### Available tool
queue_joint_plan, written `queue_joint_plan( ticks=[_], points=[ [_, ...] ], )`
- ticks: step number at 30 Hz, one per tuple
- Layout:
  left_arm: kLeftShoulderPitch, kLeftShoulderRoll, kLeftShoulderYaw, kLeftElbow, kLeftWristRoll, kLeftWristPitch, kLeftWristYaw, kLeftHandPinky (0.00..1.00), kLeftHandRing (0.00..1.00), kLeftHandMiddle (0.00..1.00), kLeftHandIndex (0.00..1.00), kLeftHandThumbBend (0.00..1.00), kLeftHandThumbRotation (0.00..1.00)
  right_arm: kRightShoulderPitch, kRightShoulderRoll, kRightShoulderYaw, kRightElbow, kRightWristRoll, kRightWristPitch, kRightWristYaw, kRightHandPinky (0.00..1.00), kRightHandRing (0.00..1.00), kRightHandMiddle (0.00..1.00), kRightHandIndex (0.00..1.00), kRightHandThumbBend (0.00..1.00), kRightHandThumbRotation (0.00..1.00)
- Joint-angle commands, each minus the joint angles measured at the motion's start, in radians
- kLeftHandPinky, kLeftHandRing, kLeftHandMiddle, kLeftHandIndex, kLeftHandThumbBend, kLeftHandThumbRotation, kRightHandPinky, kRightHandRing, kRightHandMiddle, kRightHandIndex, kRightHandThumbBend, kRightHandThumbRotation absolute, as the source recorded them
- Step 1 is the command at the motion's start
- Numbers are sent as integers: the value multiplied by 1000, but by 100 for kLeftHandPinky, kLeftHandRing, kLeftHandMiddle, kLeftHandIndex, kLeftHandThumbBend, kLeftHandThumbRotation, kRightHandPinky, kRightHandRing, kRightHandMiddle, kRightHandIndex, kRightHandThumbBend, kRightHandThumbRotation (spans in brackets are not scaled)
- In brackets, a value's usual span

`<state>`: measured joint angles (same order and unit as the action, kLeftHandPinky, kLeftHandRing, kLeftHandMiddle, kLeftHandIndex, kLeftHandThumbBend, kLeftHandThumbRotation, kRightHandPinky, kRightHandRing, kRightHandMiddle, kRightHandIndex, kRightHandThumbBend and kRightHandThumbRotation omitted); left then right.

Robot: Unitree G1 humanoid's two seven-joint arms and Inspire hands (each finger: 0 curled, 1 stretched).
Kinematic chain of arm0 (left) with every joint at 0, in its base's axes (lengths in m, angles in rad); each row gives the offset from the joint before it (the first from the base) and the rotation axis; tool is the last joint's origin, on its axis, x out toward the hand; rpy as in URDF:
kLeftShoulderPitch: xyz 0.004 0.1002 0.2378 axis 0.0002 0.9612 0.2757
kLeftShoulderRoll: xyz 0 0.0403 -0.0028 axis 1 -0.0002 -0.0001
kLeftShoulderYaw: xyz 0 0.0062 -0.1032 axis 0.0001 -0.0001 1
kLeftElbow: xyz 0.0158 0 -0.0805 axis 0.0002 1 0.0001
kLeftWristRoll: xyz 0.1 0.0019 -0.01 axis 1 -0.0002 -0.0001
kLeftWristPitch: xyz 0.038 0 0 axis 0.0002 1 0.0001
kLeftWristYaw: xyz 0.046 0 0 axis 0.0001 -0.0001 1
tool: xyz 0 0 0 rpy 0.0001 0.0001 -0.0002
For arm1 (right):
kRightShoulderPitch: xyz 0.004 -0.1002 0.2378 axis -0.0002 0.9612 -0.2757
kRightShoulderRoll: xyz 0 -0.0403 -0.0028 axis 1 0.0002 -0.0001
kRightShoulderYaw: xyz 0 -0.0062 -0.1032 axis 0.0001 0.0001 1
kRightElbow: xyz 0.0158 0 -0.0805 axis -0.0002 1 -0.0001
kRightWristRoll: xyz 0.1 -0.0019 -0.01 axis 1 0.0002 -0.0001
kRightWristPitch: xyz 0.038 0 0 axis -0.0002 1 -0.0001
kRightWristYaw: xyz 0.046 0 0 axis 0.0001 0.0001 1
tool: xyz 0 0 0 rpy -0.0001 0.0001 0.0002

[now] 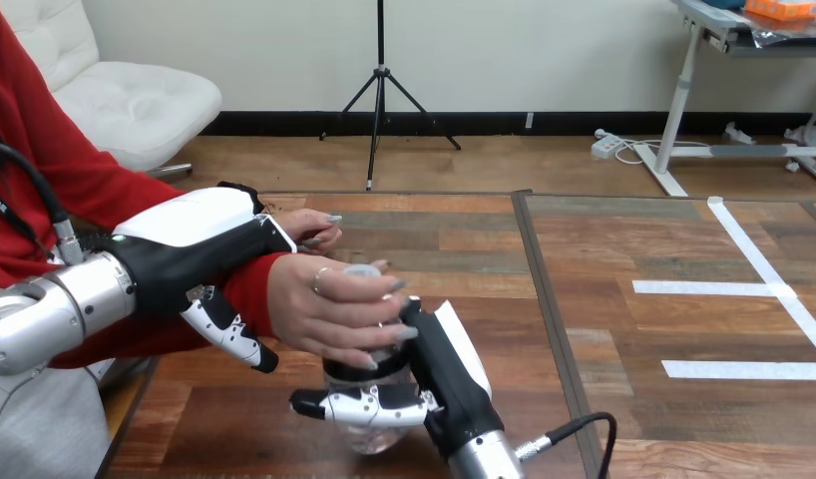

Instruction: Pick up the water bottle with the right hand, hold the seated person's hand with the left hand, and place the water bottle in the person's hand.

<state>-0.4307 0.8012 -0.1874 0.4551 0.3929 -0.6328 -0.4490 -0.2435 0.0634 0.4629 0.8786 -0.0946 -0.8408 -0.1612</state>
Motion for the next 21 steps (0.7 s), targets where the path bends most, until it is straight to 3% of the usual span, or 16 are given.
queue_joint_plan(
  ticks=[1, 21],
  points=[
    [-134, -28, 51, -107, -63, -36, 24, 22, 27, 34, 34, 81, 0, 29, 303, 86, -223, -4, -47, -12, 22, 27, 32, 32, 83, 0],
    [-135, -21, 46, -91, -54, -52, 29, 23, 28, 34, 35, 81, 0, 18, 284, 76, -247, -14, -1, -30, 23, 28, 33, 32, 82, 4]
  ],
)
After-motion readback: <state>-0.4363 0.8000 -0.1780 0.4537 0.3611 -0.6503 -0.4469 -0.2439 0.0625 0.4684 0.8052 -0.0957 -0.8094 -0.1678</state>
